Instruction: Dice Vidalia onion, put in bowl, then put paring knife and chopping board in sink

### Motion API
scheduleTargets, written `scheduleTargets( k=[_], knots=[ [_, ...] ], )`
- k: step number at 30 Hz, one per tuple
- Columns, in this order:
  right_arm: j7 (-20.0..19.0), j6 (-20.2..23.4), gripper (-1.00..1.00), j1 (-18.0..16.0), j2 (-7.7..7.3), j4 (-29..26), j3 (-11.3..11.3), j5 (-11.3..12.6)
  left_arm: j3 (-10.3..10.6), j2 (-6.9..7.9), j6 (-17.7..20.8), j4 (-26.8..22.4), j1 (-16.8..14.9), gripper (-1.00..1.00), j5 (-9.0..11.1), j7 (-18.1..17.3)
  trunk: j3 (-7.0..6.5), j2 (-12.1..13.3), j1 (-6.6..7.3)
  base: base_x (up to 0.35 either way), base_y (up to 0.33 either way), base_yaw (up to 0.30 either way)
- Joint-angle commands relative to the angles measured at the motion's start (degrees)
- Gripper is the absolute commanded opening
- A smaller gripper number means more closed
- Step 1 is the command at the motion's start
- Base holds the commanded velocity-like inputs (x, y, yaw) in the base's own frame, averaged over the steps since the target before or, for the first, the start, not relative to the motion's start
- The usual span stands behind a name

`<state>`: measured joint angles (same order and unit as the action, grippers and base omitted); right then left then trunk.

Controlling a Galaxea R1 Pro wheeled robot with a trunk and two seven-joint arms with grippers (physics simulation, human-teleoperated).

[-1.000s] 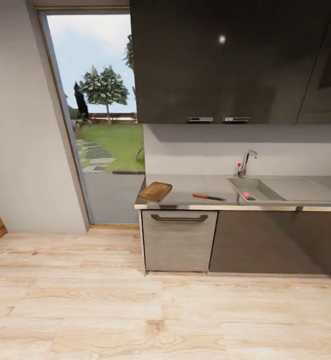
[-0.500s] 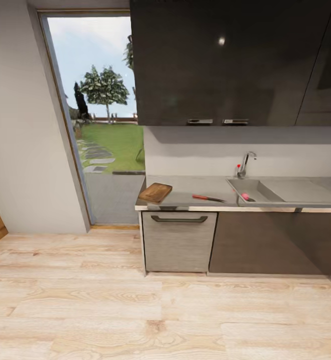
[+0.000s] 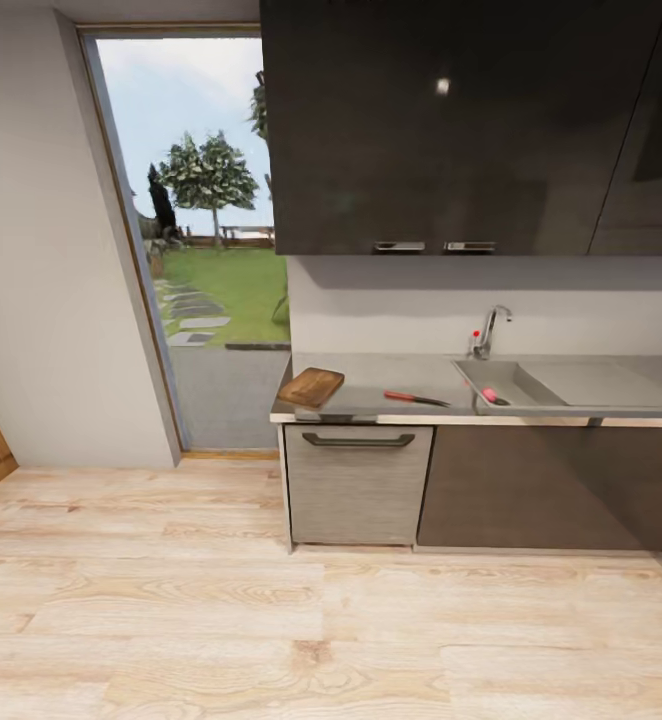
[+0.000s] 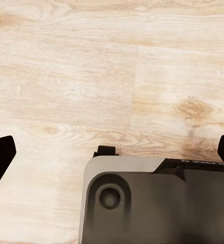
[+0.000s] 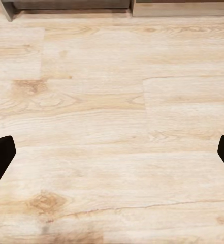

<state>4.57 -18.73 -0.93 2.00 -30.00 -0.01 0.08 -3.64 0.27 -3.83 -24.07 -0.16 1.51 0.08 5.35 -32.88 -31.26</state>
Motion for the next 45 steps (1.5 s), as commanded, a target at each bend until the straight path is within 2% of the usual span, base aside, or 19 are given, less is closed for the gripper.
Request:
scheduleTargets(
  k=[1,25,45],
  knots=[
    [0.2,-0.2,1.00,0.0,0.00,0.0,0.0,0.0,-0.1,-0.01,-0.1,0.0,0.0,1.00,0.2,0.0,-0.09,0.3,0.21,0.000,0.000,0.000],
    [0.2,-0.2,1.00,0.0,-0.04,0.0,0.0,0.0,-0.1,0.08,-0.1,-0.1,0.0,1.00,0.2,0.0,-4.40,10.0,5.48,0.000,0.000,0.000],
    [0.2,-0.2,1.00,0.0,-0.03,0.0,0.0,0.0,-0.1,0.08,-0.1,-0.1,0.0,1.00,0.2,0.0,-4.40,10.0,5.48,0.000,0.000,0.000]
  ],
)
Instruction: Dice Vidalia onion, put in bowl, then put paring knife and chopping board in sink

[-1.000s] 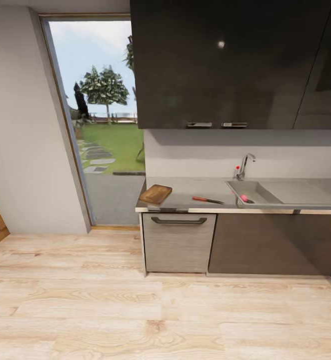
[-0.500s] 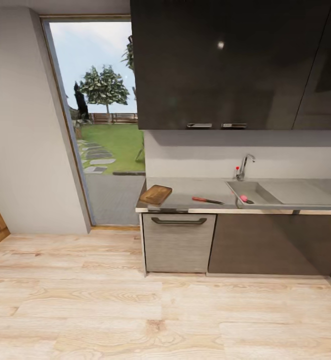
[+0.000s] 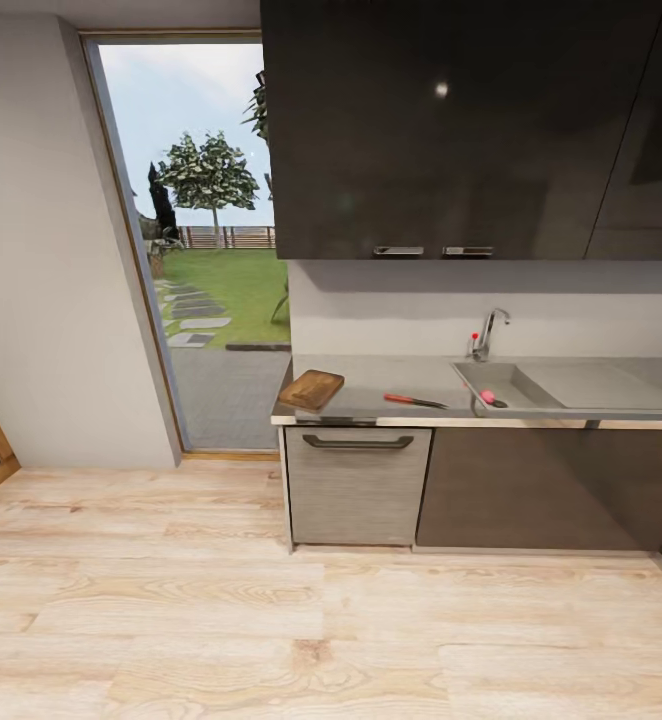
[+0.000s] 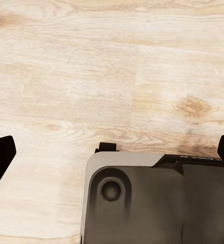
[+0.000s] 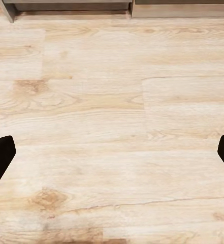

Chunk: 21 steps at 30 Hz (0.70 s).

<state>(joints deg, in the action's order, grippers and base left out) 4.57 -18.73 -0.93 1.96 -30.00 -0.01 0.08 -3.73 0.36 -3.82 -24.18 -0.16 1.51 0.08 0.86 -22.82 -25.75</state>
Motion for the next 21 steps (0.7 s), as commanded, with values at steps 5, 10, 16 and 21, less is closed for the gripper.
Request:
scheduleTargets(
  k=[5,10,16,21],
  knots=[
    [0.2,-0.2,1.00,0.0,0.04,0.0,0.0,0.0,-0.1,-0.01,-0.1,0.0,0.0,1.00,0.2,0.0,0.09,-0.1,-0.03,0.000,0.000,0.000],
    [0.2,-0.2,1.00,0.0,0.03,0.0,0.0,0.0,-0.1,-0.01,-0.1,-0.1,0.0,1.00,0.2,0.1,0.09,-0.1,-0.03,0.000,0.000,0.000],
    [0.2,-0.2,1.00,0.0,-0.01,0.0,0.0,0.0,-0.1,-0.01,-0.1,-0.1,0.0,1.00,0.2,0.1,0.09,-0.1,-0.03,0.000,0.000,0.000],
    [0.2,-0.2,1.00,0.0,-0.03,0.0,0.0,0.0,0.0,0.04,-0.1,-0.1,0.0,1.00,0.2,0.0,0.09,-0.1,-0.03,0.000,0.000,0.000]
  ],
)
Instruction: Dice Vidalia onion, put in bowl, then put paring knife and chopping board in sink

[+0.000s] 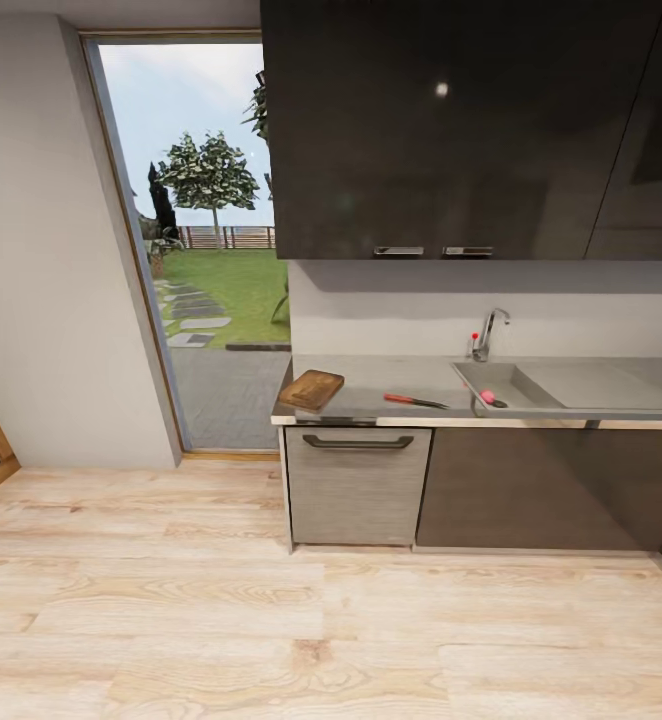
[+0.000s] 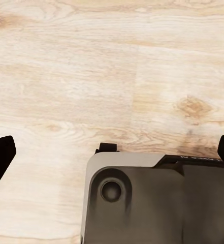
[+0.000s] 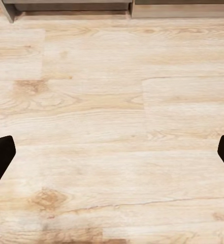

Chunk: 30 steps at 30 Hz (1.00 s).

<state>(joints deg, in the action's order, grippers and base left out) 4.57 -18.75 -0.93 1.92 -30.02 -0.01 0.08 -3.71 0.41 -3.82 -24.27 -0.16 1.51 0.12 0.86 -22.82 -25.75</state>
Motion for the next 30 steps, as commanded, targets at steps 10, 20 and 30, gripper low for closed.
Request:
scheduleTargets(
  k=[10,20,30],
  knots=[
    [0.2,-0.2,1.00,0.0,0.02,0.0,0.0,0.0,0.0,0.06,-0.2,-0.1,0.0,1.00,0.2,0.0,0.09,-0.1,-0.03,0.000,0.000,0.000],
    [0.2,-0.2,1.00,0.0,0.01,0.0,0.0,0.0,-0.1,0.12,-0.1,0.1,0.0,1.00,0.2,0.0,0.09,-0.1,-0.03,0.000,0.186,0.000],
    [0.0,-0.2,1.00,0.0,-0.01,0.0,0.1,-0.2,-0.1,0.20,-0.1,0.1,0.0,1.00,0.1,0.0,0.09,-0.1,-0.03,0.098,0.306,0.000]
  ],
)
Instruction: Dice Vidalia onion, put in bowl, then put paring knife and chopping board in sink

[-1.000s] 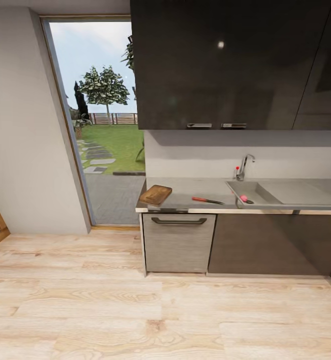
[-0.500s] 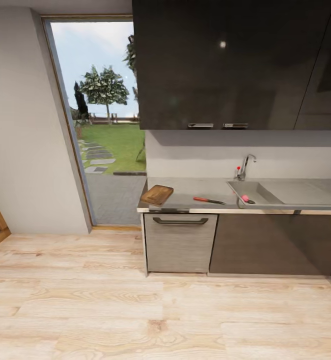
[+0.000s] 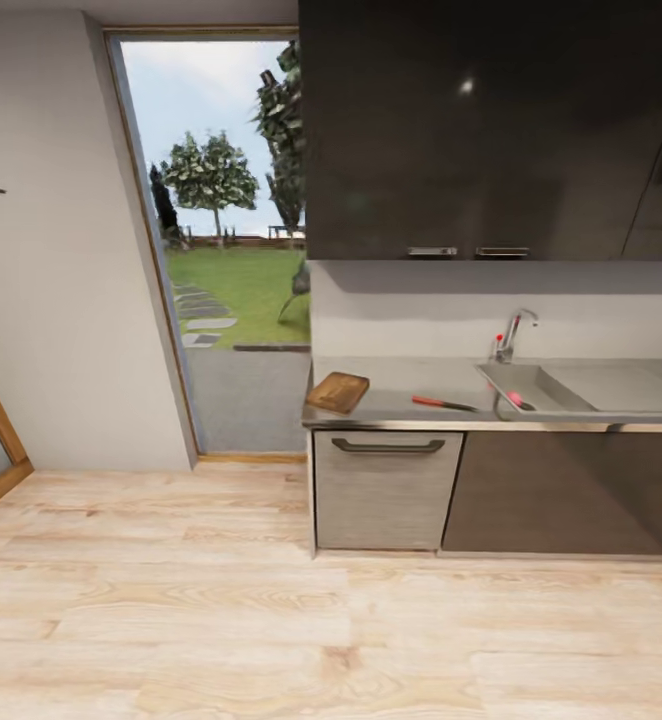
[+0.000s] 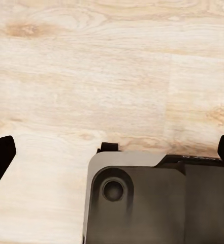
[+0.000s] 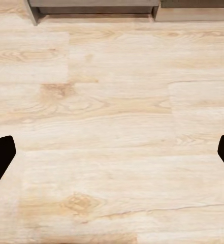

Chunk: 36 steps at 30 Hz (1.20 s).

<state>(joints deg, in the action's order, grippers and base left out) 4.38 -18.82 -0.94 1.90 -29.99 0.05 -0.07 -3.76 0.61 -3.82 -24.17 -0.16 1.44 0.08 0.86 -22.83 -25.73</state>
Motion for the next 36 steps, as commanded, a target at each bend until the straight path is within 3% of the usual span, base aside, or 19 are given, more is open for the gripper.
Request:
scheduleTargets(
  k=[1,16,36],
  knots=[
    [0.2,-0.2,1.00,0.0,0.02,0.0,0.0,0.0,0.0,0.00,-0.1,0.0,0.0,1.00,0.1,0.0,0.09,-0.1,-0.05,0.180,0.312,0.000],
    [0.3,-0.2,1.00,0.0,0.08,0.0,0.0,0.0,0.0,0.00,-0.1,0.0,0.0,1.00,0.1,0.0,0.09,-0.1,-0.05,0.224,0.284,0.000],
    [0.4,-0.2,1.00,0.0,0.04,0.0,-0.1,0.0,0.1,0.00,-0.1,0.1,0.0,1.00,0.0,0.0,-0.17,-0.1,-0.05,0.296,0.118,-0.045]
  ],
)
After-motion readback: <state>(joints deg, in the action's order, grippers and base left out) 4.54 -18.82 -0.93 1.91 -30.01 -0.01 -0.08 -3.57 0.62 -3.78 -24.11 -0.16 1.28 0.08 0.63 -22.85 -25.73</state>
